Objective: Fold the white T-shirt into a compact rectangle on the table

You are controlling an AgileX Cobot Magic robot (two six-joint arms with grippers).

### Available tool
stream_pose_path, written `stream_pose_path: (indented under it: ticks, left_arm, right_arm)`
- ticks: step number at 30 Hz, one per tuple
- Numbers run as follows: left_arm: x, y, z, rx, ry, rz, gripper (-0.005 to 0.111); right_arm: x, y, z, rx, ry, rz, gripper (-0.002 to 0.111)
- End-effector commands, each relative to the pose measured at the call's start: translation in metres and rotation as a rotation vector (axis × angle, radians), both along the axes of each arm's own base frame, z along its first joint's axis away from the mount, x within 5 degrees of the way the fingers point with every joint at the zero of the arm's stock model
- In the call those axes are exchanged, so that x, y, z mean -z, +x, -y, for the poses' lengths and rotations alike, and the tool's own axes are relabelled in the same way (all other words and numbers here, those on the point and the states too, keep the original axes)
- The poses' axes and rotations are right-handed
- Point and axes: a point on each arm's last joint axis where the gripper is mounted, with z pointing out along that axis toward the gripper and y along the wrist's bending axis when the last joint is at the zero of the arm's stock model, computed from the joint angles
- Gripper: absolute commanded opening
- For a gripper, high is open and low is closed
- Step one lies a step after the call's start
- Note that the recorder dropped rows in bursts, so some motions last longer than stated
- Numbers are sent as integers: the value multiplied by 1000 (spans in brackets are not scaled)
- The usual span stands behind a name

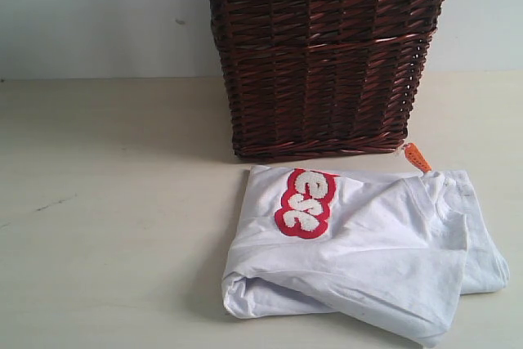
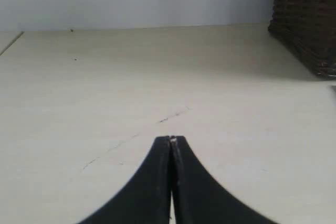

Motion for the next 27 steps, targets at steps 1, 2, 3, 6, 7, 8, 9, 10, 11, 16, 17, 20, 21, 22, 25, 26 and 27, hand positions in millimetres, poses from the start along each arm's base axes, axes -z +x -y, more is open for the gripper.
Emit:
stream_pose_path:
  ticks: [1,2,3,6,7,8,9,10,11,16,17,20,21,22,25,26,27]
  left_arm:
    - [-1,0,0,-2,-16,12,0]
    - [-1,0,0,-2,-16,12,0]
    - [-1,0,0,-2,-16,12,0]
    - [-1,0,0,-2,-16,12,0]
    - [-1,0,0,-2,-16,12,0]
    - [-1,0,0,-2,-16,12,0]
    - [-1,0,0,-2,-16,12,0]
    - [-1,0,0,-2,-16,12,0]
    - [-1,0,0,-2,-16,12,0]
    - [-1,0,0,-2,-16,12,0]
    - [-1,0,0,-2,-16,12,0]
    - [-1,0,0,-2,-16,12,0]
    - [-1,0,0,-2,-16,12,0]
    - [-1,0,0,-2,-16,12,0]
    - [-1,0,0,-2,-16,12,0]
    - [-1,0,0,-2,-16,12,0]
    - [-1,0,0,-1,-15,12,0]
  right_arm:
    - [2,1,0,-1,-11,-6,0]
    - [2,1,0,-1,-11,-6,0]
    - [2,1,0,-1,-11,-6,0]
    - [2,1,0,-1,-11,-6,0]
    - [2,1,0,-2,-9,-6,0]
    - [2,1,0,-2,-9,-6,0]
    - [2,1,0,-2,-9,-6,0]
    - [2,1,0,-2,-9,-6,0]
    - [2,1,0,-2,-9,-6,0]
    - [2,1,0,-2,-9,-6,0]
    - [2,1,0,-2,-9,-6,0]
    - [2,1,0,-2,-9,-6,0]
    - [2,1,0,-2,-9,-6,0]
    - [2,1,0,-2,-9,-6,0]
    - [2,1,0,-2,-9,-6,0]
    - [2,1,0,-2,-12,-6,0]
    - [2,1,0,6,-43,2,0]
